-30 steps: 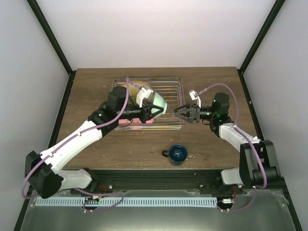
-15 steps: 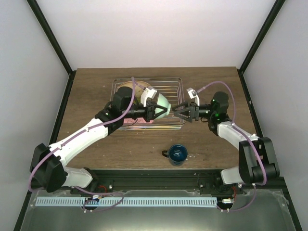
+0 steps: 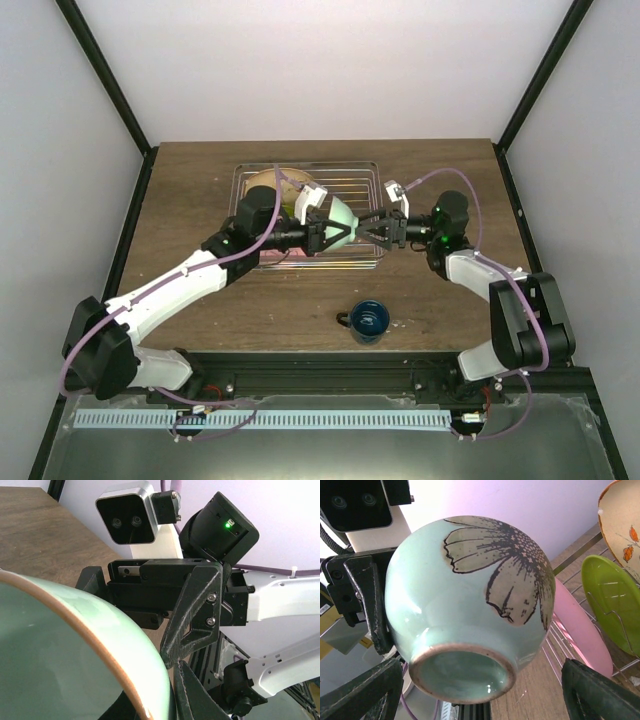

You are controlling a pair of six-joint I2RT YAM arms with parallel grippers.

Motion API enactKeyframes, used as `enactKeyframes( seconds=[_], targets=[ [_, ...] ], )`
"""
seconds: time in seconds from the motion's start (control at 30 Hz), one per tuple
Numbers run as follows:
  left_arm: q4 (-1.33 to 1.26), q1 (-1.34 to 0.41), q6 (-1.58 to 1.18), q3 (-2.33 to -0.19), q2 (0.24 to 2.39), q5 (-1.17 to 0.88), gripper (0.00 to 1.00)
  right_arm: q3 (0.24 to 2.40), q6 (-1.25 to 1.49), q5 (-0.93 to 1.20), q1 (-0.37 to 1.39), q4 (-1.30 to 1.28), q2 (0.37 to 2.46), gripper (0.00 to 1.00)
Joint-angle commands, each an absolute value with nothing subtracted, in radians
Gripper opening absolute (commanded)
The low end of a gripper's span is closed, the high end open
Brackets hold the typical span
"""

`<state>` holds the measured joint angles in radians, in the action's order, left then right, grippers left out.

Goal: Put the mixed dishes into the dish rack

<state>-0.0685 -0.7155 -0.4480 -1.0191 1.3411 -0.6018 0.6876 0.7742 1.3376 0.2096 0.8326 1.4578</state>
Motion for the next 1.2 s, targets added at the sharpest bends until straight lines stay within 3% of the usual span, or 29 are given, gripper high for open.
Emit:
enactKeyframes(
  seconds=[0.0, 1.17],
  targets=[
    [-0.187, -0.726, -0.456, -1.023, 1.328, -0.589, 0.0, 0.711, 0.795, 1.328, 0.225, 0.912, 1.463, 0.88],
    [-0.248, -0.732, -0.495, -1.017, 1.377, -0.557, 0.0, 0.723, 0.853, 1.282, 0.263, 0.999, 1.476, 0.8]
  ],
)
